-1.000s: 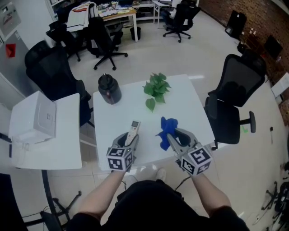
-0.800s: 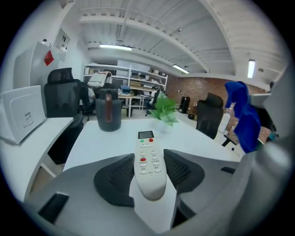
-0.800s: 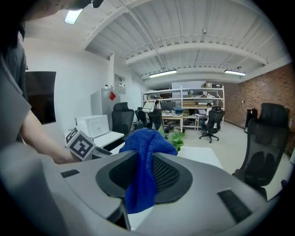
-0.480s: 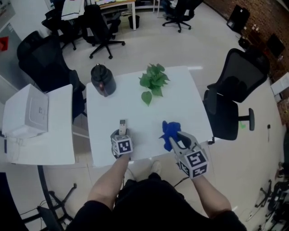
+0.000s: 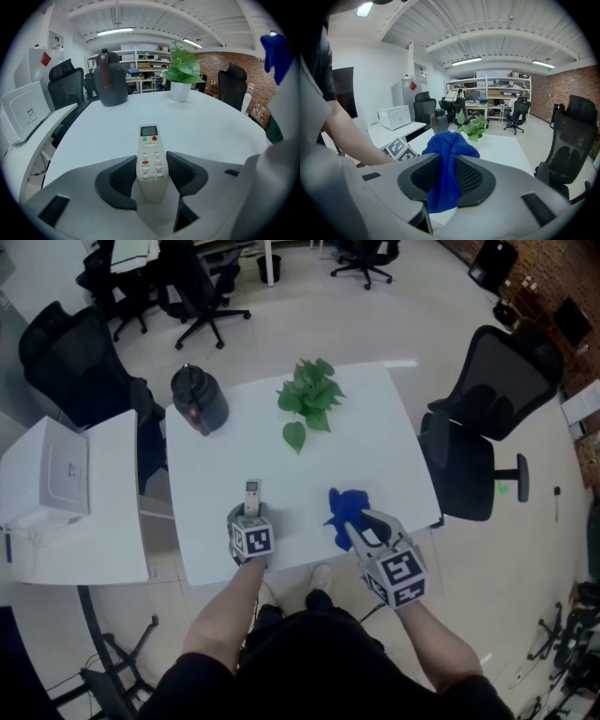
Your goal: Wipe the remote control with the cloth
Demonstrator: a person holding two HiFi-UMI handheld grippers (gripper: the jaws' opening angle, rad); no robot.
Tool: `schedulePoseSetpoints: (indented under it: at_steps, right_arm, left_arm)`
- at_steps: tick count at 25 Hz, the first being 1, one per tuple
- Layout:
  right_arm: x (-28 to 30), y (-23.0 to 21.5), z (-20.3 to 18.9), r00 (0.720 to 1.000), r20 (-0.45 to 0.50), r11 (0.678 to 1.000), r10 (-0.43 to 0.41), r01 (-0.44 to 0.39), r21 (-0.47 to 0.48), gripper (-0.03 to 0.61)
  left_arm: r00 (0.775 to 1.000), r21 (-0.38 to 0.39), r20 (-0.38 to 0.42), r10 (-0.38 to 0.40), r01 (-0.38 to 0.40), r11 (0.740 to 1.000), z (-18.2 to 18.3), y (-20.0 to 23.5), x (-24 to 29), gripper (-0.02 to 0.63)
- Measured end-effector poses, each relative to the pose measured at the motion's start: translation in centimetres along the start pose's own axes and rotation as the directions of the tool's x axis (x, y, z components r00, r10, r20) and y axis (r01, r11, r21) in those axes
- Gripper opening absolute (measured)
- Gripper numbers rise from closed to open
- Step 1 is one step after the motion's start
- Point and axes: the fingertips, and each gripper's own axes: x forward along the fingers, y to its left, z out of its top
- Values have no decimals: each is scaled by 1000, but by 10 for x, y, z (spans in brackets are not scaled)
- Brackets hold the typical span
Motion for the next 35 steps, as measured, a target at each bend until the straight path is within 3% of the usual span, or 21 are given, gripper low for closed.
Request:
schedulePoseSetpoints:
  at_steps: [3, 8, 13, 23, 30, 35]
  right_arm:
    - [3, 0, -2, 1000, -7, 1000, 3, -3, 1, 97]
    - [13, -4, -7, 1000, -24, 1000, 4, -4, -2, 97]
    - [44, -16, -28, 992, -122, 1000, -7, 3, -29, 97]
    - [130, -43, -116, 924, -378, 993, -61, 16, -121, 106]
    - [155, -47, -142, 899, -424, 987, -106, 42, -157, 118]
    - [148, -46, -140, 906, -401, 984, -131, 71, -161, 160]
  left_arm:
    - [1000, 10, 11, -13, 13, 1000, 2, -1, -1, 209]
    - [997, -23, 63, -49, 51, 998, 8, -4, -17, 276]
    - [988, -22, 130, -87, 91, 996, 15, 4, -57, 276]
    - [975, 30, 171, -141, 137, 990, -2, 8, -119, 276]
    - [968, 66, 187, -167, 158, 985, -1, 3, -128, 276]
    - [958, 83, 202, -205, 192, 978, 1, 4, -136, 276]
